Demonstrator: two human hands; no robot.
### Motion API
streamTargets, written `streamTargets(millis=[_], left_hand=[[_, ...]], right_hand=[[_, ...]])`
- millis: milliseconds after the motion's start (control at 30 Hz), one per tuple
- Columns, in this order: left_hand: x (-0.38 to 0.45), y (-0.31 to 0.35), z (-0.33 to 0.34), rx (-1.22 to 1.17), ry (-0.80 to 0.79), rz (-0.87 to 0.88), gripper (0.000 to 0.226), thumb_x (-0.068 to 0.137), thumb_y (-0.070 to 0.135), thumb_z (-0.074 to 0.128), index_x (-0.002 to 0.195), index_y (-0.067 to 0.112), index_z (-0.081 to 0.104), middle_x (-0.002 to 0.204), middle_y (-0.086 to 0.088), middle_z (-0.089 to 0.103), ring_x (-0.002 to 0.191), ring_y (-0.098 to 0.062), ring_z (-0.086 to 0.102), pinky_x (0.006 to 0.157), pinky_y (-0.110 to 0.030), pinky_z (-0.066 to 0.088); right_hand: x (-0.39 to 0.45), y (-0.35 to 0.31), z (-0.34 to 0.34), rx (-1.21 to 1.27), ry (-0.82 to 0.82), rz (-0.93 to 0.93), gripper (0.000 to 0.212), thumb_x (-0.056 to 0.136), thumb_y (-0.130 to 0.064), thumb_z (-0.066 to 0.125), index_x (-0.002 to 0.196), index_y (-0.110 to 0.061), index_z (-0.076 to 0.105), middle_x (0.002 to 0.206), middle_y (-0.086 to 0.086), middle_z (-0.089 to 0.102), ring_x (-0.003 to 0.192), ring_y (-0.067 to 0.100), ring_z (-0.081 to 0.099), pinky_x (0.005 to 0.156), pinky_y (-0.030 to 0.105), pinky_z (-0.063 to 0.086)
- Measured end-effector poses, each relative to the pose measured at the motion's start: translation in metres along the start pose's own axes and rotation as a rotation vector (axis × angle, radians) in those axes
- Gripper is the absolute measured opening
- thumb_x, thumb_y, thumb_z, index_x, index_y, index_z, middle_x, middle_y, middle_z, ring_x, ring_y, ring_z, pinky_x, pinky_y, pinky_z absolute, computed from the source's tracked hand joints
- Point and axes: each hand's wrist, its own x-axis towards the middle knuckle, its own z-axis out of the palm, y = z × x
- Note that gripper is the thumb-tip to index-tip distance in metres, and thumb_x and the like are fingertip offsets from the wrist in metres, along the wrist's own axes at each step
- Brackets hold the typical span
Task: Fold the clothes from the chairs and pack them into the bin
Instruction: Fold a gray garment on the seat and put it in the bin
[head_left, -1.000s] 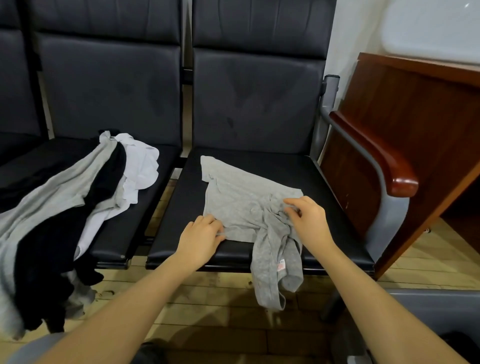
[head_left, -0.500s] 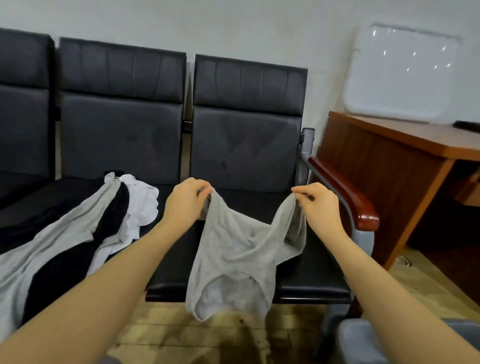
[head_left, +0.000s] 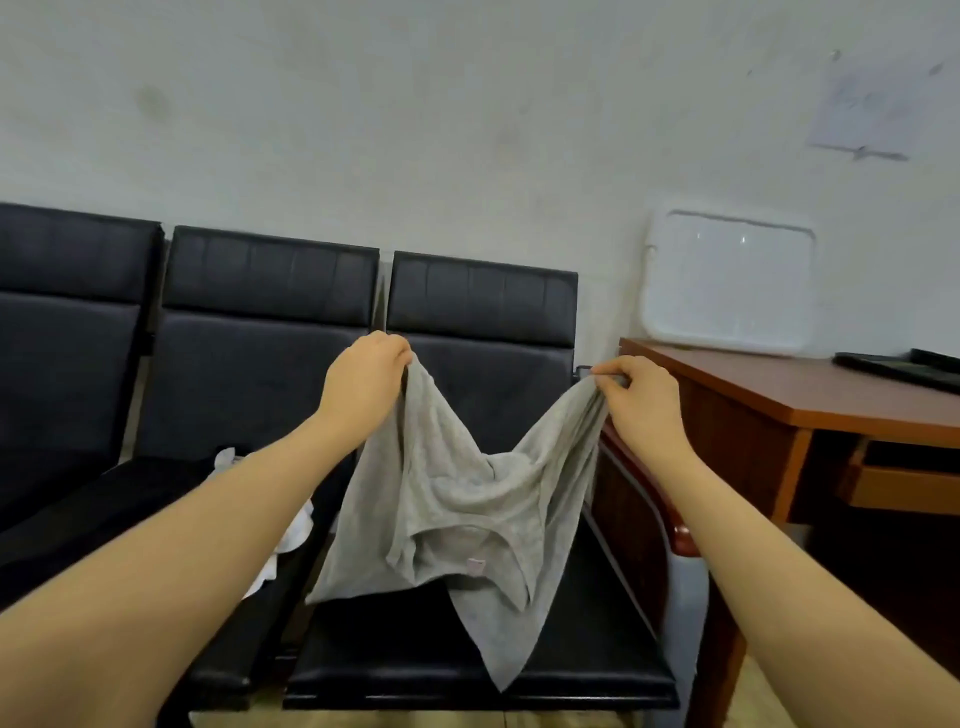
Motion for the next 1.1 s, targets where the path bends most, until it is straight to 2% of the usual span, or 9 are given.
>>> streamTargets(millis=[133,267,433,533,667,733,800,933,1100], left_hand=[[0.01,0.014,-0.021,-0.061,-0.009,0.018,0.024,0.097,0.007,0.042,0.1,0.0,0.066,0.097,-0.013,0.065,0.09,-0.029,0.062,0.082,-0.043,0.051],[0.018,0.022,-0.034,-0.137,-0.014,-0.017,0.036,0.099,0.005,0.037,0.132,0.006,0.052,0.125,-0.013,0.059,0.115,-0.028,0.054,0.098,-0.032,0.041],[0.028,0.031,-0.036,-0.147,-0.108,-0.005,0.045,0.097,-0.003,0.03,0.137,0.014,0.044,0.116,-0.006,0.05,0.104,-0.02,0.05,0.086,-0.023,0.036],[0.024,0.037,-0.036,-0.201,-0.104,-0.01,0.038,0.098,0.002,0.029,0.132,0.012,0.042,0.106,-0.004,0.046,0.092,-0.017,0.047,0.083,-0.027,0.04],[0.018,0.034,-0.029,-0.101,-0.152,0.058,0.022,0.099,0.032,0.04,0.098,0.018,0.058,0.098,-0.004,0.04,0.089,-0.023,0.042,0.084,-0.039,0.043],[0.015,0.027,-0.028,0.041,-0.288,0.087,0.024,0.09,0.049,0.053,0.091,0.025,0.058,0.099,0.0,0.033,0.092,-0.019,0.035,0.082,-0.033,0.035],[0.012,0.018,-0.027,0.14,-0.353,0.129,0.025,0.085,0.05,0.06,0.091,0.027,0.058,0.101,0.002,0.031,0.093,-0.017,0.032,0.083,-0.032,0.032],[0.004,0.005,-0.016,0.249,-0.131,0.106,0.022,0.092,0.035,0.056,0.091,0.013,0.057,0.102,-0.006,0.041,0.087,-0.019,0.035,0.076,-0.03,0.032],[-0.008,0.0,-0.003,0.235,0.059,0.015,0.022,0.097,0.024,0.049,0.088,0.004,0.053,0.089,-0.014,0.047,0.074,-0.026,0.041,0.063,-0.036,0.033]], right_hand=[[0.006,-0.008,-0.021,-0.063,0.064,0.007,0.018,0.093,-0.016,0.053,0.101,-0.018,0.07,0.11,-0.002,0.066,0.109,0.017,0.054,0.086,0.024,0.025],[0.01,-0.016,-0.044,0.103,0.11,-0.021,0.016,0.093,-0.009,0.054,0.1,-0.008,0.068,0.1,0.001,0.062,0.094,0.012,0.054,0.08,0.015,0.034],[0.015,-0.018,-0.067,0.181,0.116,0.013,0.019,0.097,-0.005,0.044,0.104,-0.008,0.061,0.106,0.002,0.057,0.099,0.011,0.05,0.084,0.021,0.036],[0.014,-0.009,-0.073,0.117,0.046,0.015,0.027,0.098,-0.002,0.034,0.108,-0.011,0.058,0.113,0.004,0.053,0.101,0.016,0.05,0.084,0.025,0.038],[0.011,0.007,-0.073,0.103,-0.041,0.059,0.033,0.1,-0.003,0.029,0.102,-0.008,0.062,0.115,0.024,0.054,0.101,0.036,0.056,0.087,0.037,0.048],[0.008,0.016,-0.072,0.07,-0.053,0.088,0.03,0.101,-0.01,0.03,0.098,-0.014,0.06,0.122,0.017,0.05,0.113,0.03,0.05,0.1,0.034,0.039],[0.004,0.024,-0.073,-0.049,-0.078,0.114,0.024,0.1,-0.023,0.037,0.099,-0.022,0.061,0.118,0.01,0.047,0.114,0.027,0.046,0.102,0.04,0.034],[-0.011,0.034,-0.075,-0.233,-0.174,0.125,0.016,0.085,-0.049,0.061,0.097,-0.038,0.063,0.106,0.001,0.037,0.104,0.02,0.034,0.096,0.04,0.025],[-0.018,0.039,-0.066,-0.29,-0.158,0.122,0.012,0.084,-0.045,0.064,0.089,-0.034,0.066,0.106,0.0,0.036,0.106,0.022,0.034,0.089,0.035,0.021]])
